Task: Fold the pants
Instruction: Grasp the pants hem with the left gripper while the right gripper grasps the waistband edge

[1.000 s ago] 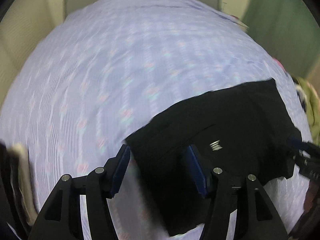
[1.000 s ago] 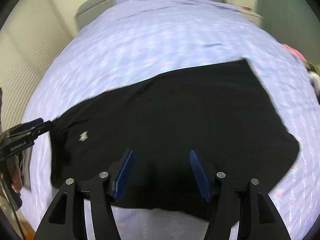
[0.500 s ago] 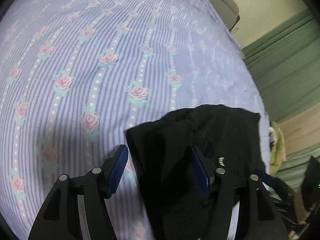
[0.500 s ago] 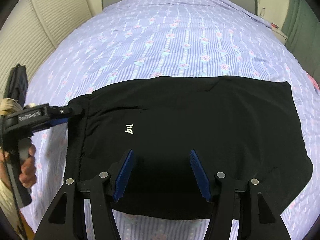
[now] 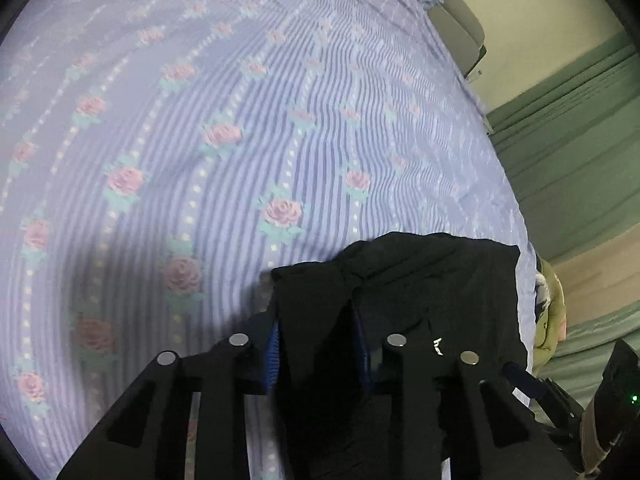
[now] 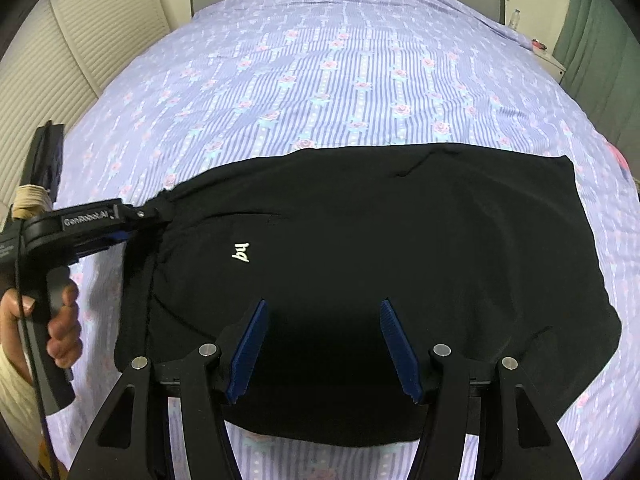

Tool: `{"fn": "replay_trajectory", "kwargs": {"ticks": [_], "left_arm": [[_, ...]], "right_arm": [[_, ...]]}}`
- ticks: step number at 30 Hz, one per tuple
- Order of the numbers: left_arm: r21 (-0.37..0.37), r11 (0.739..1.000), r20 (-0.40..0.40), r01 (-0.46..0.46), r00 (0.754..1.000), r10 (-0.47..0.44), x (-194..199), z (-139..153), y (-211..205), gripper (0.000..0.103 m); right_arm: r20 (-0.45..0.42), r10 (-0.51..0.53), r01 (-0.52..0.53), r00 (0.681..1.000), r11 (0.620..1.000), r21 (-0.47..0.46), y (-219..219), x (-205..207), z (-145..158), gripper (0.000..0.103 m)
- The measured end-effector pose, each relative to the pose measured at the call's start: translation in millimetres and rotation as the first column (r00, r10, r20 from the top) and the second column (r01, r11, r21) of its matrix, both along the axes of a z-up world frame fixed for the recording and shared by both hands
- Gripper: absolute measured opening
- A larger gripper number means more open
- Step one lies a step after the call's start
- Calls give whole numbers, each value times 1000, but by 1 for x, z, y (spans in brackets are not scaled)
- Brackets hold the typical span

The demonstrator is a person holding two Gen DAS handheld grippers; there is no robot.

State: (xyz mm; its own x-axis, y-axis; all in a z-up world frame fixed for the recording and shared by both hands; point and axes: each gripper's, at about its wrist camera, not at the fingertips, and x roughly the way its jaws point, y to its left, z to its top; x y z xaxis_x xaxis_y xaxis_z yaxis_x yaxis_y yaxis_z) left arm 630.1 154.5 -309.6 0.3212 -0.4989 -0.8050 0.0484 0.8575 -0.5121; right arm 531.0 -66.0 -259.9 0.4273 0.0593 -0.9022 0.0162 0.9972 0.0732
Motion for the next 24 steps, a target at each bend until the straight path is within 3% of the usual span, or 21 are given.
{"fn": "replay_trajectory", "kwargs": {"ticks": [3, 7, 10, 12, 16, 17, 19, 21, 24], "left_arm": [[55, 998, 1, 31, 1000, -31, -1, -1, -3, 30], [137, 988, -31, 68, 997, -64, 3, 3, -12, 47], [325, 939, 75, 109, 987, -140, -8, 39, -31, 58], [404, 906, 155, 131, 966, -209, -18, 63, -47, 69], [462, 842, 251, 279, 869, -427, -36, 109, -105, 72], [461, 833, 263, 306, 849, -458, -37, 115, -118, 72], [442, 801, 280, 404, 786, -551, -37, 129, -159, 72], [433, 771, 293, 467, 736, -610, -36, 136, -190, 73], [459, 703, 300, 543, 650, -698, -33, 139, -250, 78]], "right_arm": [[17, 21, -21, 1000, 1000, 8, 6, 1, 2, 60], [29, 27, -27, 999, 1000, 0, 4, -3, 4, 60], [75, -19, 19, 997, 1000, 3, -15, -17, 14, 60], [112, -67, 66, 991, 998, 9, -33, -29, 24, 60], [179, -194, 191, 964, 981, 35, -85, -61, 47, 60], [191, -238, 235, 952, 971, 39, -101, -70, 52, 60], [207, -307, 302, 929, 952, 56, -130, -86, 60, 60], [223, -398, 391, 890, 917, 76, -163, -106, 64, 60], [251, -515, 506, 820, 856, 104, -204, -131, 66, 60]]}}
